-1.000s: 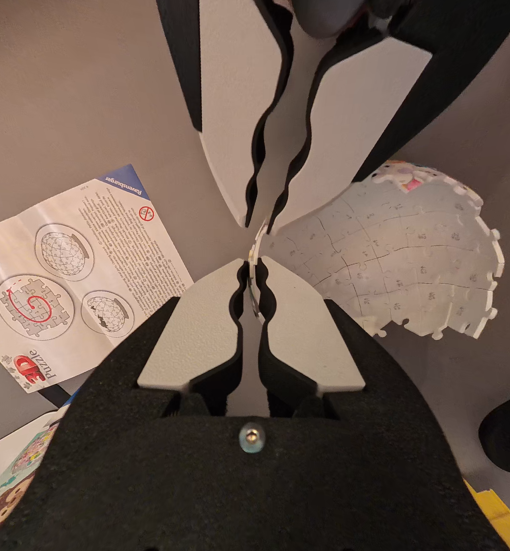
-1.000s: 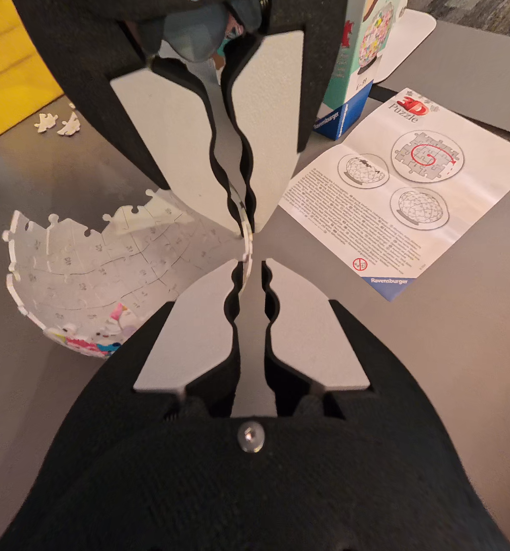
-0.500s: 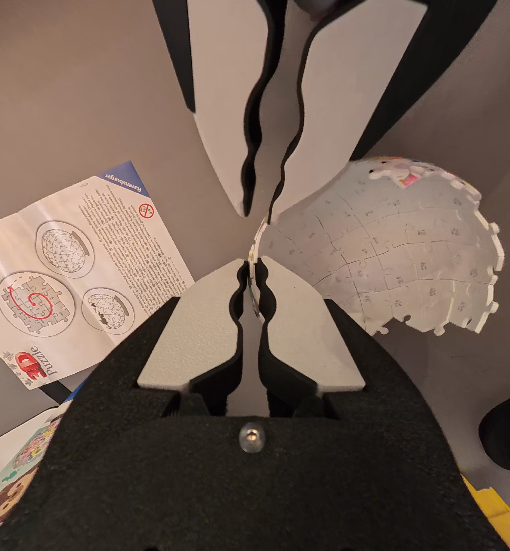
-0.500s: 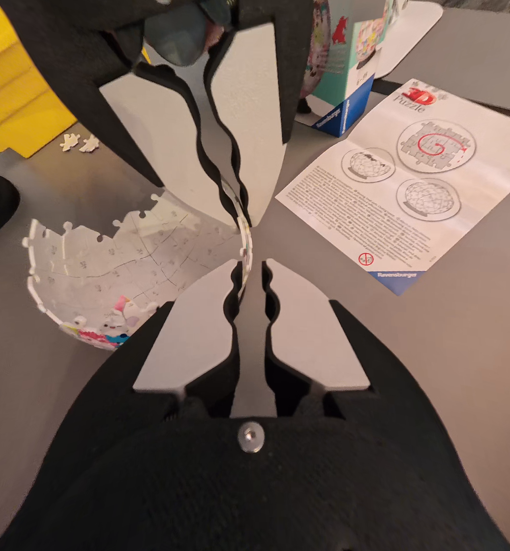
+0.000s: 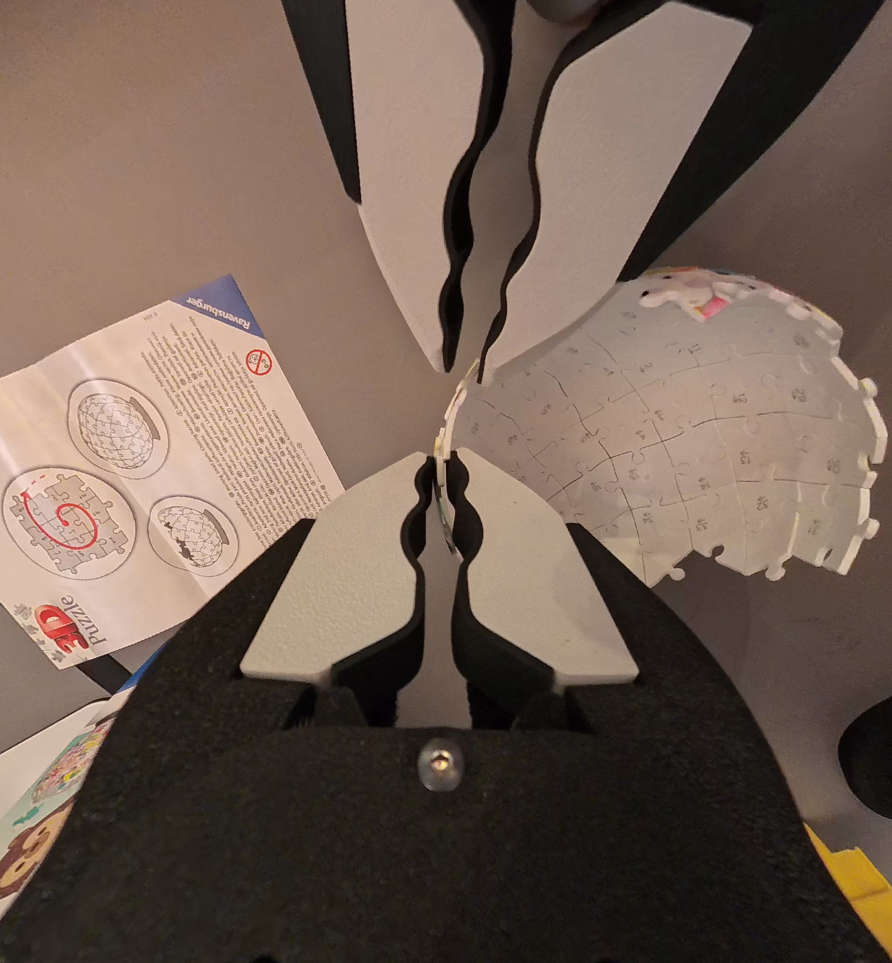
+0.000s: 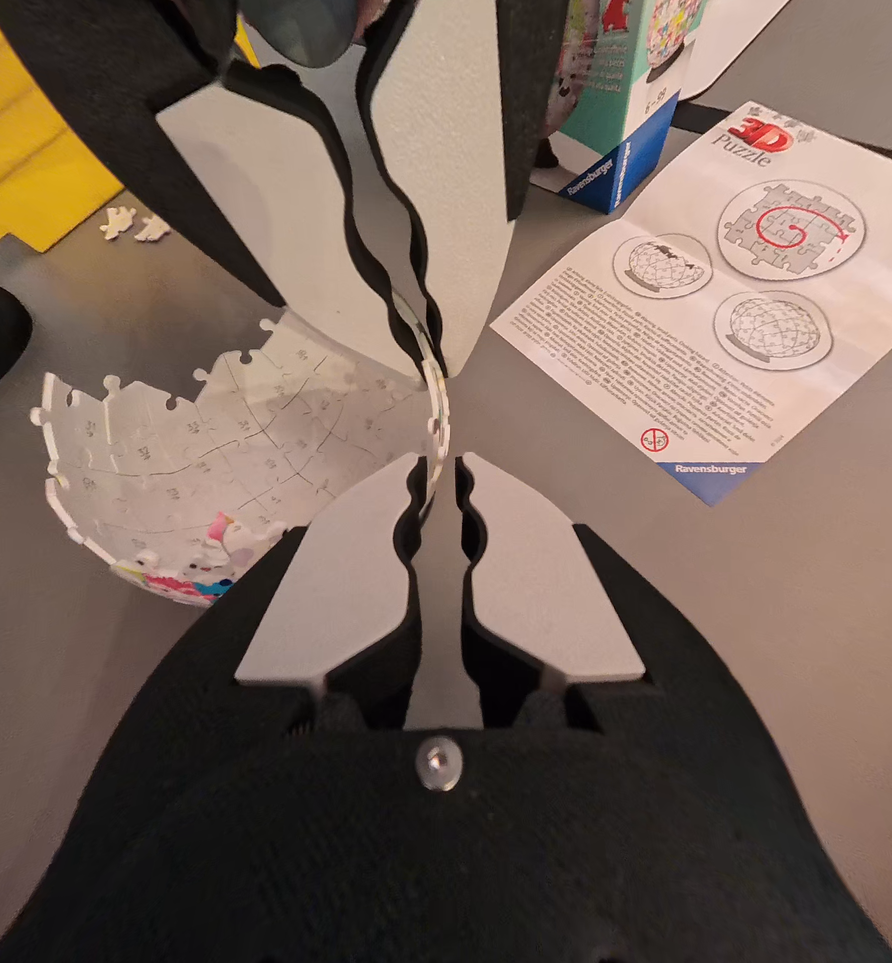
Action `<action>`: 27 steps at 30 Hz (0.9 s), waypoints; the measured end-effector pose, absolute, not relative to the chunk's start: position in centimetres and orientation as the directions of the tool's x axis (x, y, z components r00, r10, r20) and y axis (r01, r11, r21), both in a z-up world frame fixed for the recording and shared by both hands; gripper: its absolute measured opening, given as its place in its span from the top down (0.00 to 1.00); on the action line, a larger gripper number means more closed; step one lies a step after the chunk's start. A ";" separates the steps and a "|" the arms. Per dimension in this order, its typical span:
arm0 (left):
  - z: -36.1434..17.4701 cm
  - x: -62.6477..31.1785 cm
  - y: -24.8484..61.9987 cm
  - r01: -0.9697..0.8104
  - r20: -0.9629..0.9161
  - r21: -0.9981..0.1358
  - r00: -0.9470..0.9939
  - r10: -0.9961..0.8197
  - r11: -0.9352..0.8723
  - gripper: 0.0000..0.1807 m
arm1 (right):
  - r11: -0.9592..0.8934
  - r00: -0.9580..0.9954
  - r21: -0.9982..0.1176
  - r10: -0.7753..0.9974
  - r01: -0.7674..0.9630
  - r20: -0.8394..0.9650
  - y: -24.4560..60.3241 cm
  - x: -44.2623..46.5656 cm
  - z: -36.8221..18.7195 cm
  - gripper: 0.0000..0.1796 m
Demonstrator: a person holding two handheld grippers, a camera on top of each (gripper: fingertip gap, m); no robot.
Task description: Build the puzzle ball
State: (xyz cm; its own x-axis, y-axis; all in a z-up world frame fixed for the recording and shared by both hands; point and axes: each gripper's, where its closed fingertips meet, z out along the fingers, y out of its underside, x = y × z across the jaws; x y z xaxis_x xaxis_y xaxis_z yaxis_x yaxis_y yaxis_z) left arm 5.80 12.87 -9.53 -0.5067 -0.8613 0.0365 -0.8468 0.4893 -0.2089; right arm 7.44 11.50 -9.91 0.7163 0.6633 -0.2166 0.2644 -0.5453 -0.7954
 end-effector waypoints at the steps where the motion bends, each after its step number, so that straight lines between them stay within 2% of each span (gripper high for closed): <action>1: -9.5 5.8 12.9 -0.847 0.034 -0.208 -0.507 -0.861 0.490 0.98 | -0.553 0.715 -0.791 0.662 0.263 -0.225 11.5 7.4 -10.0 0.94; 10: -9.4 6.0 12.8 -0.854 0.028 -0.194 -0.496 -0.868 0.482 0.98 | -0.566 0.732 -0.778 0.646 0.272 -0.215 11.8 7.2 -10.1 0.95; 20: -9.2 5.9 12.8 -0.863 0.035 -0.196 -0.481 -0.876 0.466 0.98 | -0.624 0.728 -0.757 0.609 0.196 -0.314 11.7 7.1 -9.8 0.95; 27: -9.3 5.9 12.8 -0.859 0.013 -0.190 -0.487 -0.873 0.476 0.98 | -0.640 0.741 -0.739 0.597 0.210 -0.307 11.7 7.1 -10.2 0.95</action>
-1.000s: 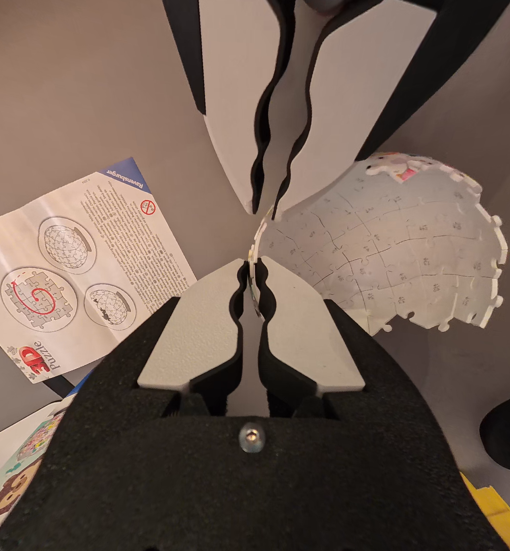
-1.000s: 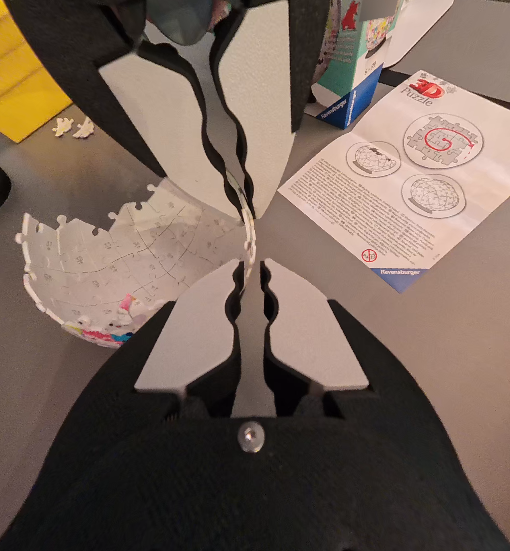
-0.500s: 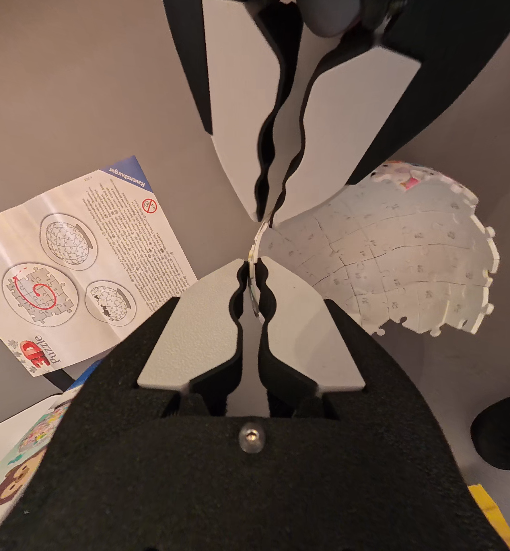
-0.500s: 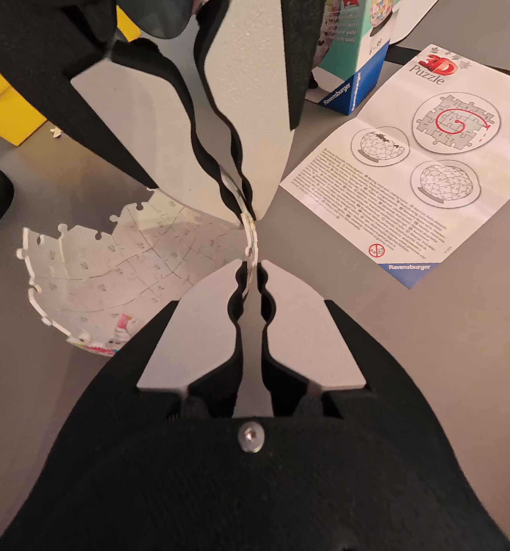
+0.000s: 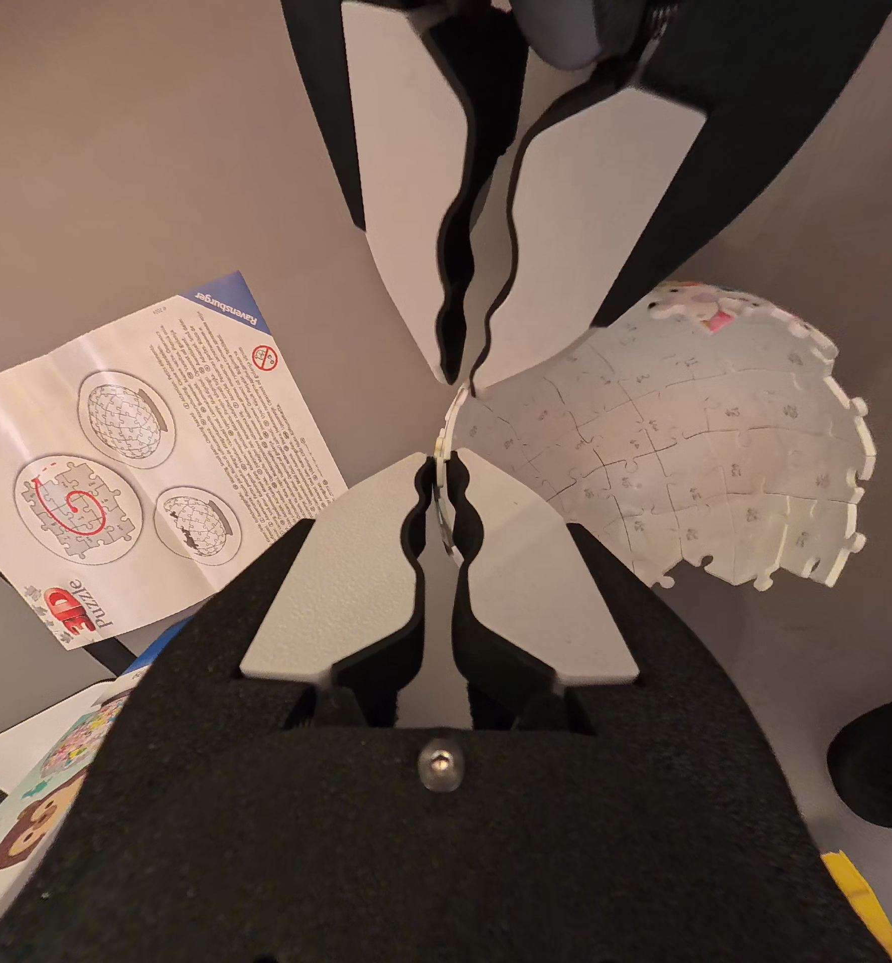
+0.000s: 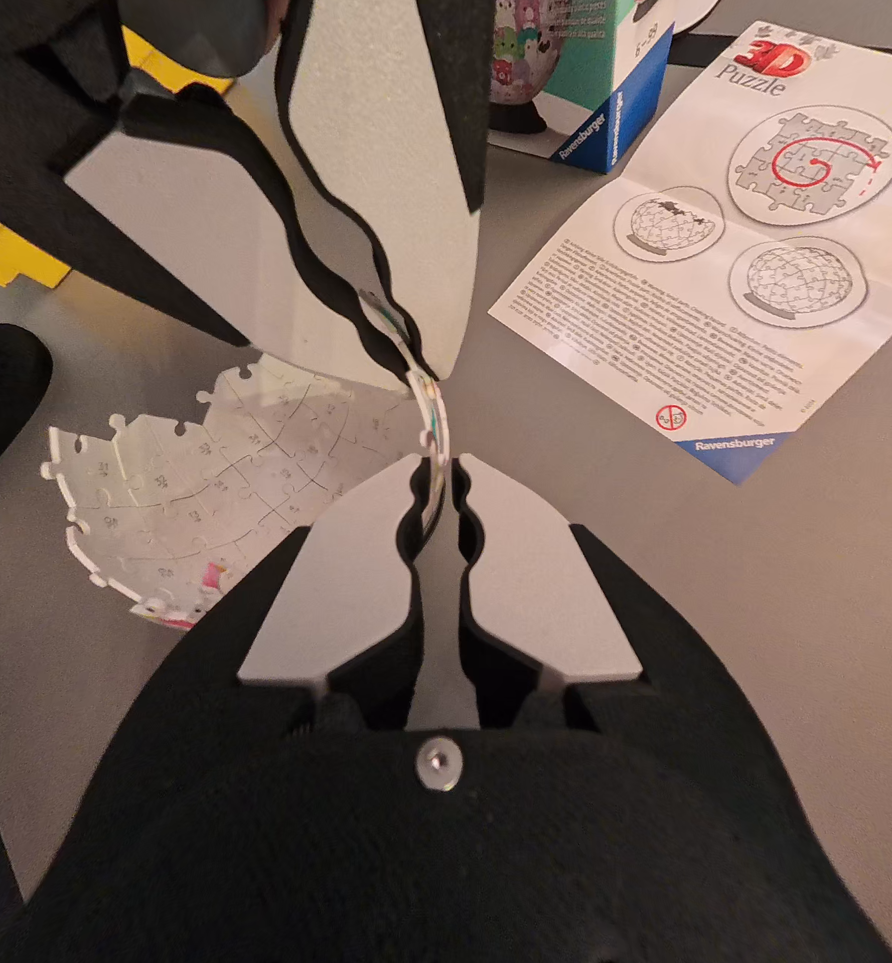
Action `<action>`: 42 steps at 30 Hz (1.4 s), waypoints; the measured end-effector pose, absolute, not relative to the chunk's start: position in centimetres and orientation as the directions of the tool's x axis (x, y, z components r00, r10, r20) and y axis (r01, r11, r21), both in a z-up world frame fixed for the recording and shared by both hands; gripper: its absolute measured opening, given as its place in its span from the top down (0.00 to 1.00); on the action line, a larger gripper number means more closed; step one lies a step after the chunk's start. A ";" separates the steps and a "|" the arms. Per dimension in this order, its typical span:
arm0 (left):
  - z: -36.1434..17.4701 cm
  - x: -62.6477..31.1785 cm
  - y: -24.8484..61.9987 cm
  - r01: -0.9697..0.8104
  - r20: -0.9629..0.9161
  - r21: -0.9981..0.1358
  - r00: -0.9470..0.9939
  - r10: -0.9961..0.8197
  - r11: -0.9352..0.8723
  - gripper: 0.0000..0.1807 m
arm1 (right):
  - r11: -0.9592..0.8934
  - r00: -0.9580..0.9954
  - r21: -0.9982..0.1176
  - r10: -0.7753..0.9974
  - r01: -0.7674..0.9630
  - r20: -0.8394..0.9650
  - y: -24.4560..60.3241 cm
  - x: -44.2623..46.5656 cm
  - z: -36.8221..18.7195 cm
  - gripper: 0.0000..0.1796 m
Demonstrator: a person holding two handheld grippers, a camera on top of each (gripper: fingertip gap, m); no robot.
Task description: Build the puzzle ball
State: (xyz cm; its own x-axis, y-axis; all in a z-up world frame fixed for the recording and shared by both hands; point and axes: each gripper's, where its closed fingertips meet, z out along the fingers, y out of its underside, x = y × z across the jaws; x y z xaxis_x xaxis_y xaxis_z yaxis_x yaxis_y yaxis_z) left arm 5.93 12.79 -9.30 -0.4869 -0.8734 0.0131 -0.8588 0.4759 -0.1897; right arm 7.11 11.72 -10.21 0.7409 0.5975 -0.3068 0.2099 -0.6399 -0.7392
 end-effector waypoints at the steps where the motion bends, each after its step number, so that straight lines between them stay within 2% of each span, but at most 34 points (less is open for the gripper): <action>1: -9.3 5.9 12.8 -0.859 0.010 -0.190 -0.487 -0.874 0.476 0.98 | -0.640 0.737 -0.738 0.601 0.213 -0.308 11.6 7.0 -10.2 0.97; 15: -9.4 6.0 12.6 -0.869 0.024 -0.188 -0.470 -0.882 0.458 0.96 | -0.654 0.753 -0.730 0.578 0.198 -0.314 11.6 7.1 -10.3 0.98; 23: -9.5 6.0 12.8 -0.867 0.003 -0.173 -0.474 -0.880 0.467 0.97 | -0.653 0.726 -0.747 0.574 0.126 -0.379 11.7 7.3 -9.2 0.98; 30: -9.5 6.0 12.8 -0.872 0.004 -0.165 -0.468 -0.884 0.461 0.97 | -0.664 0.738 -0.727 0.577 0.174 -0.350 11.6 7.1 -10.2 0.95; 42: -9.5 5.9 12.8 -0.881 0.014 -0.161 -0.454 -0.891 0.446 0.97 | -0.682 0.734 -0.719 0.556 0.133 -0.391 11.8 6.9 -10.4 0.97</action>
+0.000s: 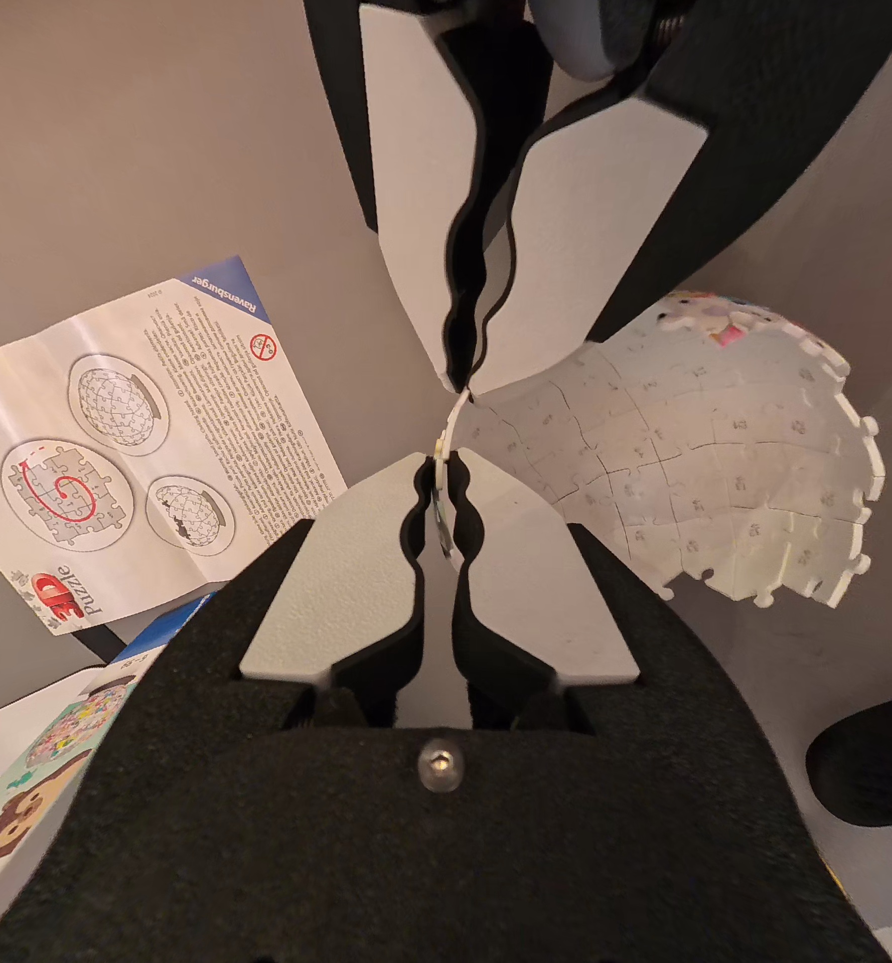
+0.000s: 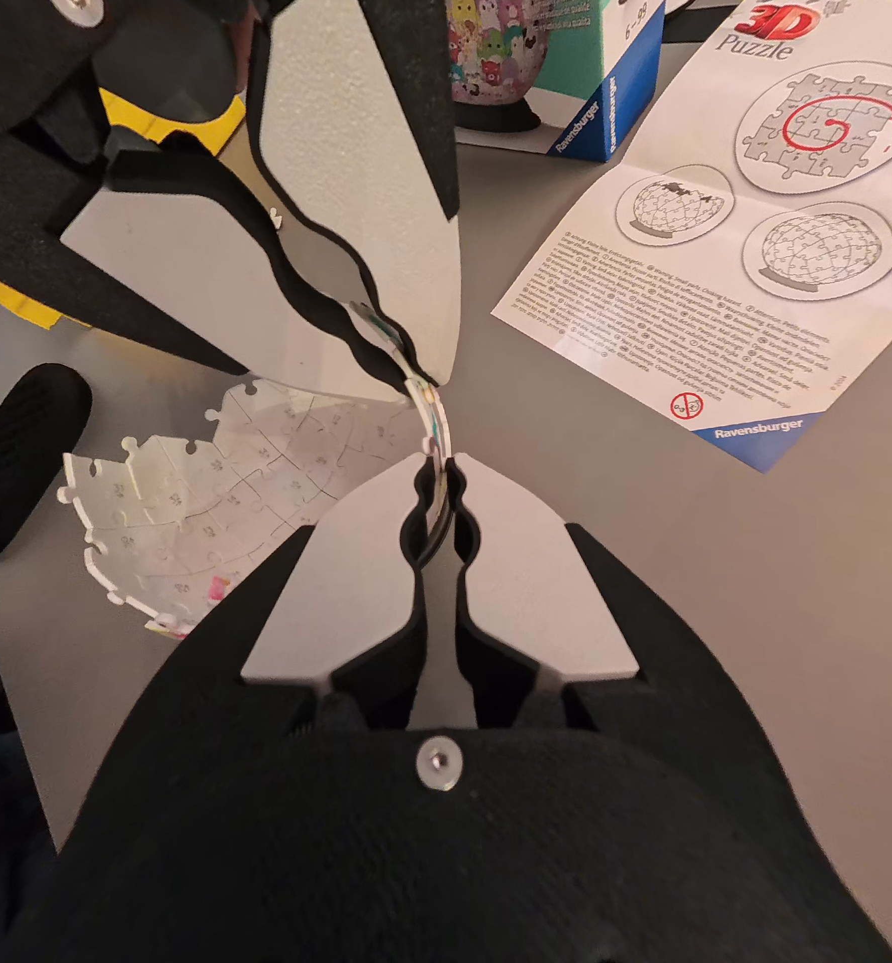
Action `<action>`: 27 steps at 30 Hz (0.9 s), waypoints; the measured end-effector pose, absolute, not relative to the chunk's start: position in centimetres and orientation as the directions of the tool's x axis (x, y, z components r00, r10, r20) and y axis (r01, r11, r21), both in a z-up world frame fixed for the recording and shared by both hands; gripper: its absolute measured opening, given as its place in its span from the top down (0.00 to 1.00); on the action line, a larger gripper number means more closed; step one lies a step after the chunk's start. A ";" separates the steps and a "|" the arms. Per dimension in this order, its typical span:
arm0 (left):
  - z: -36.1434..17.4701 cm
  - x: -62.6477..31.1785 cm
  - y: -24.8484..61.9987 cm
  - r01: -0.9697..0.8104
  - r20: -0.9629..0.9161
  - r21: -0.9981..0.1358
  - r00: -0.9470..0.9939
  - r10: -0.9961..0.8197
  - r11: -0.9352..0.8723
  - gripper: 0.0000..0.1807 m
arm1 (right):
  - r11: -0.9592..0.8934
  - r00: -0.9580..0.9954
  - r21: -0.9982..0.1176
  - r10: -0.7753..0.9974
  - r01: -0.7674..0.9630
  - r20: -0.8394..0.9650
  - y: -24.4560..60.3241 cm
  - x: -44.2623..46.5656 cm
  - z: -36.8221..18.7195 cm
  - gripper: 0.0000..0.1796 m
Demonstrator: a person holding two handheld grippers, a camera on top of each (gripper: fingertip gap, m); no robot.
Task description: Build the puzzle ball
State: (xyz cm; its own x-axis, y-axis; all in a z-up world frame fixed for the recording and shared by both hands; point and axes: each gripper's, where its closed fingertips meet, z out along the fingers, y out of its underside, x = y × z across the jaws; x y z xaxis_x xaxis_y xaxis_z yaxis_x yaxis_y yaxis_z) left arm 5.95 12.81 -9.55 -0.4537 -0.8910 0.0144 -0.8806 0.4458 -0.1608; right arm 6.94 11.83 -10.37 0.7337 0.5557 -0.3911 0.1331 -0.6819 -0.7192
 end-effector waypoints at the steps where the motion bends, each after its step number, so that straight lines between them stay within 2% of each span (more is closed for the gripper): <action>1: -9.6 5.9 12.8 -0.881 0.017 -0.160 -0.453 -0.891 0.445 0.97 | -0.682 0.736 -0.718 0.555 0.135 -0.388 11.8 6.9 -10.4 0.98; 27: -9.7 5.9 12.9 -0.880 -0.007 -0.136 -0.458 -0.889 0.454 0.97 | -0.683 0.711 -0.722 0.561 0.108 -0.424 11.5 7.2 -9.7 0.98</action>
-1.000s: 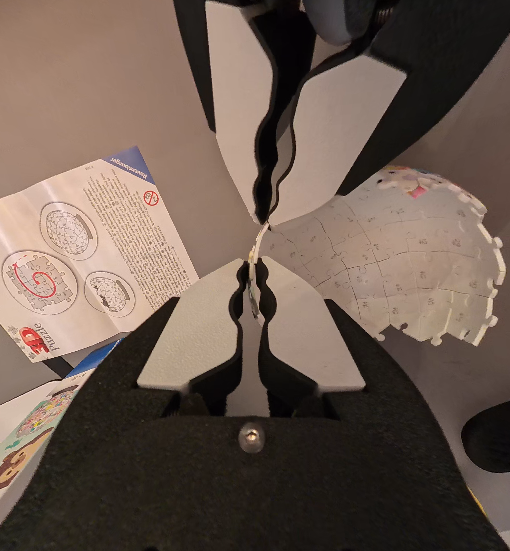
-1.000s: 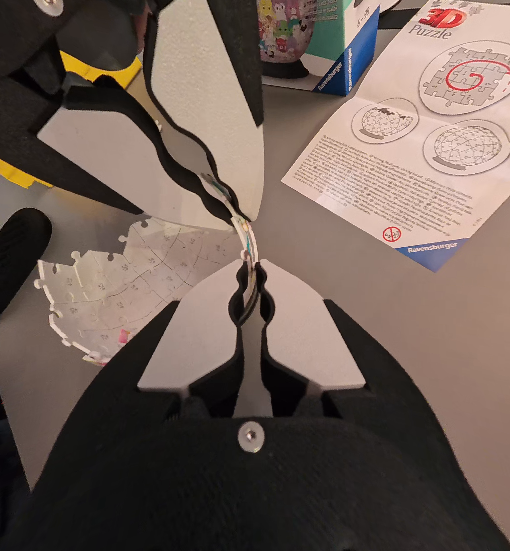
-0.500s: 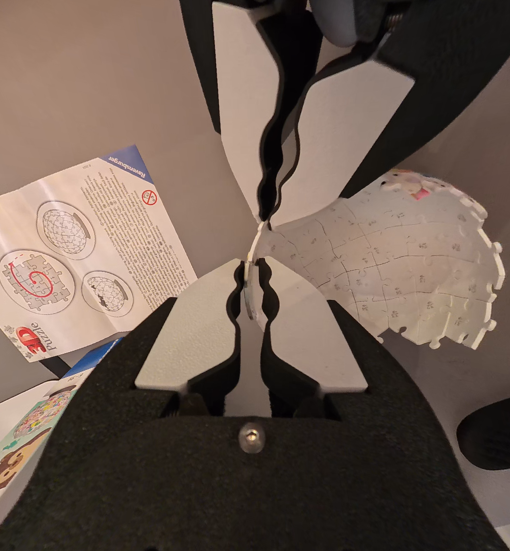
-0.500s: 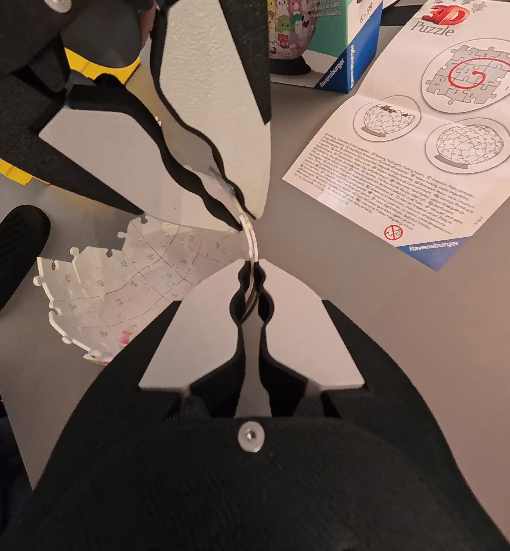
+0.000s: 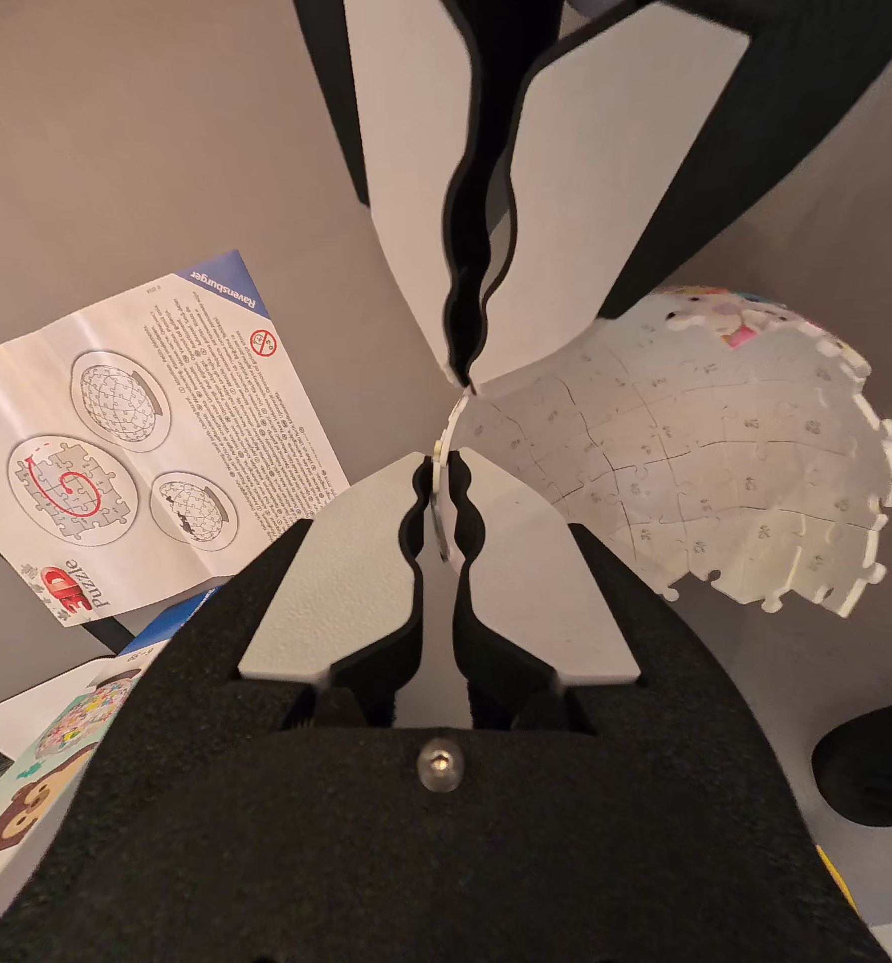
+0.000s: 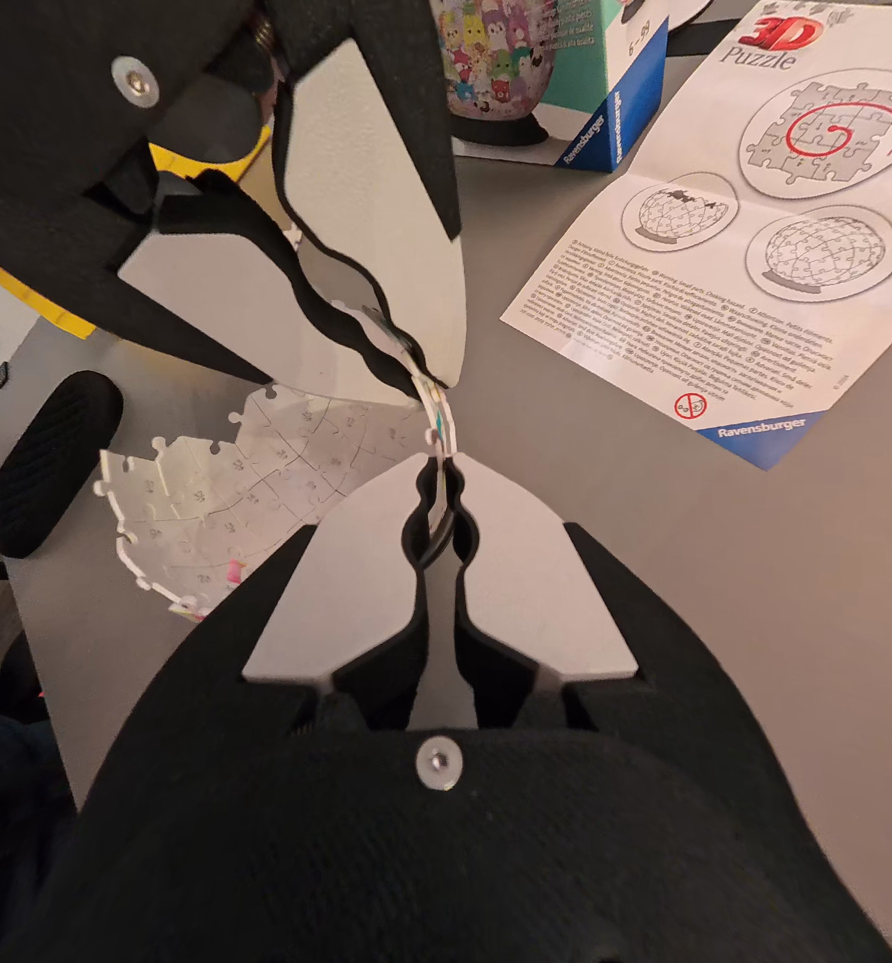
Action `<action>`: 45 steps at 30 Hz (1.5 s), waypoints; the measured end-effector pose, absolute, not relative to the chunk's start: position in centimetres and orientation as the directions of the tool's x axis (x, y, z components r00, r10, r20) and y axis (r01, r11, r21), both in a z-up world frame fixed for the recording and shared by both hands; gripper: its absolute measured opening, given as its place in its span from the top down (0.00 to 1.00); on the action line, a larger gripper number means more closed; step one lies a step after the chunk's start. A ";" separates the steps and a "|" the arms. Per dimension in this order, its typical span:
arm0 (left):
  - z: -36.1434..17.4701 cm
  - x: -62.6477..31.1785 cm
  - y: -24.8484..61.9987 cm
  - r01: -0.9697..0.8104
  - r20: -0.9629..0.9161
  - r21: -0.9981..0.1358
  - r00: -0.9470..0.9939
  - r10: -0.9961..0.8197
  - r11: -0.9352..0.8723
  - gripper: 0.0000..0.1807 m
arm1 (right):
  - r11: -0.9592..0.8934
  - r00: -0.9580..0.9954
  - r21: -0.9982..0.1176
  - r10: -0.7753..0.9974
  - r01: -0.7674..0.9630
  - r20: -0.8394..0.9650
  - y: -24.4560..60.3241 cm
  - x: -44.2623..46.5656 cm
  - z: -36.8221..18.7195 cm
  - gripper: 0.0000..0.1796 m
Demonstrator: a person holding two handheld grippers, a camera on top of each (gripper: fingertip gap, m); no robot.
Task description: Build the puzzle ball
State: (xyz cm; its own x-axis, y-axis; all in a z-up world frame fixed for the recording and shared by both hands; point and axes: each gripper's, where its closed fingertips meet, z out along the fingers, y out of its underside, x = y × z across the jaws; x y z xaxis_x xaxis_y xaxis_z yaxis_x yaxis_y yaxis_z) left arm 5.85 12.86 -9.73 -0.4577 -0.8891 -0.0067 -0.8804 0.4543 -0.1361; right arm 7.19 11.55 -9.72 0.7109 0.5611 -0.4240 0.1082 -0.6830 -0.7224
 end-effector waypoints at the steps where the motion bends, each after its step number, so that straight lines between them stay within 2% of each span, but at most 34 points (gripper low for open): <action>1: -9.7 5.8 12.9 -0.880 -0.007 -0.135 -0.458 -0.889 0.455 0.97 | -0.684 0.711 -0.721 0.561 0.109 -0.424 11.5 7.2 -9.8 0.98; 17: -9.9 5.9 13.2 -0.892 -0.023 -0.140 -0.431 -0.902 0.430 0.96 | -0.660 0.751 -0.737 0.557 0.143 -0.354 11.7 7.4 -10.1 0.98; 22: -10.1 5.2 13.8 -0.898 -0.029 -0.125 -0.422 -0.906 0.422 0.91 | -0.656 0.738 -0.749 0.551 0.094 -0.390 11.8 7.5 -9.7 0.98; 25: -9.6 5.3 13.8 -0.905 0.006 -0.180 -0.392 -0.920 0.385 0.90 | -0.646 0.739 -0.757 0.555 0.095 -0.382 11.9 7.6 -9.5 0.98; 29: -8.4 5.9 13.6 -0.908 0.069 -0.268 -0.353 -0.933 0.323 0.85 | -0.642 0.744 -0.756 0.565 0.125 -0.357 11.8 7.5 -9.7 0.98; 45: -7.5 7.0 13.6 -0.894 0.161 -0.336 -0.365 -0.917 0.297 0.86 | -0.645 0.762 -0.753 0.550 0.128 -0.342 11.7 7.7 -9.6 0.98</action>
